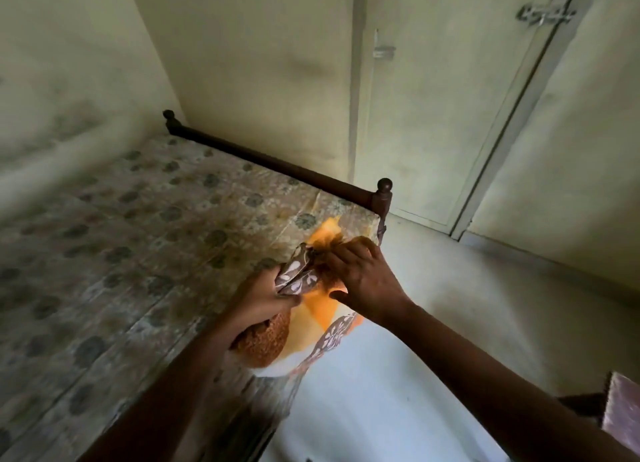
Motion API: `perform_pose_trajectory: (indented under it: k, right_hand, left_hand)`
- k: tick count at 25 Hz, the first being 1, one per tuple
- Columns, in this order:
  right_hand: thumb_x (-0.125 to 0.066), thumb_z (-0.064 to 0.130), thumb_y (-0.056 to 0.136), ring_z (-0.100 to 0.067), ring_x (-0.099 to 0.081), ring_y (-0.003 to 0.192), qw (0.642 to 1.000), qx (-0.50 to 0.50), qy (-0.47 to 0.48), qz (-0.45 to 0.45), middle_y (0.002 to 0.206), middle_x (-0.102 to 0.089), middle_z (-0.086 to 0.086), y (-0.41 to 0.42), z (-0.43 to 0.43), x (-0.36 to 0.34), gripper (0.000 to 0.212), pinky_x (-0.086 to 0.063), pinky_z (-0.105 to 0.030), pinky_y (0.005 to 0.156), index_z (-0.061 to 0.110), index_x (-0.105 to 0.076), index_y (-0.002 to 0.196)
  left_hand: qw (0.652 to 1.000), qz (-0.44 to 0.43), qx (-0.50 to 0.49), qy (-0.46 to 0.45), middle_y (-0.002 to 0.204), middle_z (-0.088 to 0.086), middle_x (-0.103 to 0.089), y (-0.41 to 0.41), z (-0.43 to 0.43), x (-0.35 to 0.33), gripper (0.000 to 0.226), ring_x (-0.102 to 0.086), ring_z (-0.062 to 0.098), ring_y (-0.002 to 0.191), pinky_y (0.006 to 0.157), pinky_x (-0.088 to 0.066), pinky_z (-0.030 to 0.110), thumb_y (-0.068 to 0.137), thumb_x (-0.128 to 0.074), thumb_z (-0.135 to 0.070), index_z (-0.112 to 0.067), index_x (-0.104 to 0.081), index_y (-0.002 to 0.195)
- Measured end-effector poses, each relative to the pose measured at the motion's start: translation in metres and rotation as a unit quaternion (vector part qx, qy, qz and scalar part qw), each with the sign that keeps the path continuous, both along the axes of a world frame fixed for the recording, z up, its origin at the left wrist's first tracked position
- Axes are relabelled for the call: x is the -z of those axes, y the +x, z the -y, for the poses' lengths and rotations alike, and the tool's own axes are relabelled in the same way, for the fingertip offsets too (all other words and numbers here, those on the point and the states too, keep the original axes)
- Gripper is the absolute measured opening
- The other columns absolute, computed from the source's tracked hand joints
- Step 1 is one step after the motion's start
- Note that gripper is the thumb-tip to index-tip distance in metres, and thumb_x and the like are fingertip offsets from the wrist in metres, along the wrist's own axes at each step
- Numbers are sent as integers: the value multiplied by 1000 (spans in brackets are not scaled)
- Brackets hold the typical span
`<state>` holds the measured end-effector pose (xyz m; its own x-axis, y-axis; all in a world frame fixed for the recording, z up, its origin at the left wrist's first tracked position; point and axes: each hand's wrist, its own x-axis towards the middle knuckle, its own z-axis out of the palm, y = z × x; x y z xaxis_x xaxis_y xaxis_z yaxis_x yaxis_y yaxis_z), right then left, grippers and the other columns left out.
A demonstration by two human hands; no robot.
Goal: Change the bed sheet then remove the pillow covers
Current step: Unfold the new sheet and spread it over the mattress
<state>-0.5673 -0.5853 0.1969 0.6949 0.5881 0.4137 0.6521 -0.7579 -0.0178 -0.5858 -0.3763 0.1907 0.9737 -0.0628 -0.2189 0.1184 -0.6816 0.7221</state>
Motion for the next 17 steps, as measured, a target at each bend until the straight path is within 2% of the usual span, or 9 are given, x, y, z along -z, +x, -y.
perform_pose_trajectory:
  k: [2, 5, 7, 9, 12, 13, 15, 16, 17]
  right_hand:
    - [-86, 37, 55, -23, -65, 75, 999, 5, 6, 31, 85, -67, 0, 18, -24, -5, 49, -52, -32, 71, 21, -69, 99]
    - [-85, 31, 58, -22, -64, 63, 999, -7, 25, 28, 80, -65, 0, 31, -51, -11, 33, -46, -24, 45, 21, -70, 87]
    - [-83, 28, 61, -21, -64, 63, 999, -18, 25, 20, 83, -67, 2, 30, -61, -4, 28, -44, -24, 41, 23, -69, 86]
    - [-72, 30, 71, -20, -64, 66, 1000, -15, 24, -12, 80, -69, 6, 28, -65, 7, 17, -45, -26, 42, 27, -69, 88]
    - [-62, 33, 76, -19, -64, 66, 998, 44, 44, -19, 72, -67, 8, 30, -59, 17, 11, -45, -26, 41, 25, -69, 79]
    - [-67, 30, 75, -19, -64, 66, 997, 57, 51, -24, 71, -67, 8, 30, -54, 18, 7, -46, -27, 41, 24, -69, 77]
    - [-78, 26, 70, -18, -65, 66, 995, 77, 45, -38, 72, -67, 8, 26, -44, 20, 12, -46, -25, 45, 24, -69, 78]
    - [-79, 26, 68, -18, -65, 66, 994, 88, 50, -39, 72, -67, 8, 24, -43, 25, 14, -46, -24, 45, 24, -69, 78]
    - [-78, 27, 69, -18, -65, 67, 993, 96, 58, -47, 72, -67, 7, 22, -44, 30, 14, -47, -25, 46, 24, -69, 79]
  left_hand:
    - [997, -6, -25, -66, 90, -7, -70, 4, -17, 3, 56, -65, 11, 87, 79, -50, 30, 45, -74, -57, -28, -62, 91]
    - [981, -41, -88, -170, 102, -11, -65, 12, -32, 17, 40, -58, 16, 110, 86, -45, 23, 73, -68, -56, -30, -62, 102]
    - [960, -113, -158, -200, 122, 6, -59, 19, -39, 34, 51, -51, 25, 122, 97, -40, 30, 86, -56, -47, -13, -56, 124]
    - [939, -143, -225, -215, 130, 18, -54, 21, -41, 51, 47, -50, 32, 122, 95, -40, 32, 93, -53, -31, 0, -50, 128]
    - [883, -92, -325, -325, 122, 22, -59, 32, -46, 59, 49, -58, 34, 109, 93, -47, 40, 84, -66, -30, 0, -56, 121]
    - [853, -80, -361, -367, 116, 20, -62, 45, -54, 63, 55, -62, 32, 101, 86, -52, 42, 77, -73, -35, -1, -59, 117]
    - [795, -61, -405, -447, 95, 9, -66, 69, -68, 58, 48, -62, 25, 76, 61, -54, 32, 74, -75, -39, -8, -60, 108]
    - [777, -47, -417, -469, 85, 5, -62, 85, -80, 59, 39, -57, 21, 65, 53, -48, 27, 78, -71, -40, -13, -59, 104]
    - [768, -46, -428, -475, 83, 3, -60, 100, -90, 64, 36, -55, 19, 63, 52, -47, 27, 81, -67, -43, -16, -58, 103]
